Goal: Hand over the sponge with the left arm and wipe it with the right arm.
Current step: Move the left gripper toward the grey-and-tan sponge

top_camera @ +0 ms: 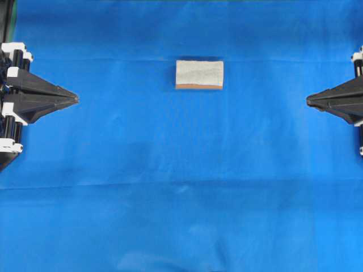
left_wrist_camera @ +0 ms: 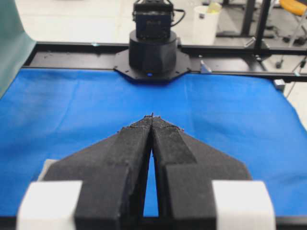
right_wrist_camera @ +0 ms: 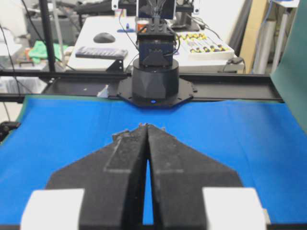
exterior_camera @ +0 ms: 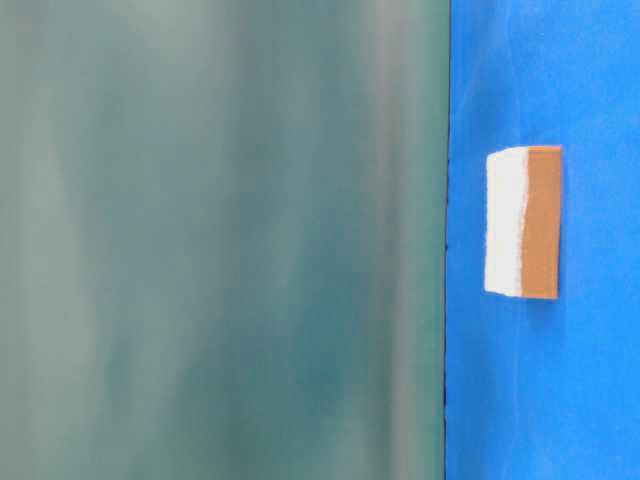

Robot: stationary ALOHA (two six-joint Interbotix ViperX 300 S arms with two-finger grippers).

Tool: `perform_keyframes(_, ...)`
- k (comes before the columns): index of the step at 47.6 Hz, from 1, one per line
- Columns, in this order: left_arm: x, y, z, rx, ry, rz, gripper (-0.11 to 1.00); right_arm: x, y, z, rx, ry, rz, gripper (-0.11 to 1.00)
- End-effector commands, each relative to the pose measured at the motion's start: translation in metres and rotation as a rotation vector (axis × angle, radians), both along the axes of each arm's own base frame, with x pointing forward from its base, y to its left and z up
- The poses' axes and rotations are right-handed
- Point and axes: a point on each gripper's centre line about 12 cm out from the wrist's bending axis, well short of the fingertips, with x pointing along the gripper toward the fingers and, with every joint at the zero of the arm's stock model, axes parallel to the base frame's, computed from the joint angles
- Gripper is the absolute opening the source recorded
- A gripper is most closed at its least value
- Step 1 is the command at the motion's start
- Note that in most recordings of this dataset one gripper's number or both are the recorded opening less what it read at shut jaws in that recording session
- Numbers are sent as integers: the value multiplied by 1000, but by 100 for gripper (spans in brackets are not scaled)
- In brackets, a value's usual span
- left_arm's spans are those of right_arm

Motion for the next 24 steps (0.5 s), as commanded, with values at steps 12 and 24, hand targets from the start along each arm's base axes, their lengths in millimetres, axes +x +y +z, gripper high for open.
perform_keyframes(12, 21, 20, -9, 57, 66, 99, 0, 10, -1, 5, -14, 58, -3, 1)
perform_keyframes(24, 50, 51, -31, 50, 171, 205, 0, 10, -1, 5, -12, 66, -2, 1)
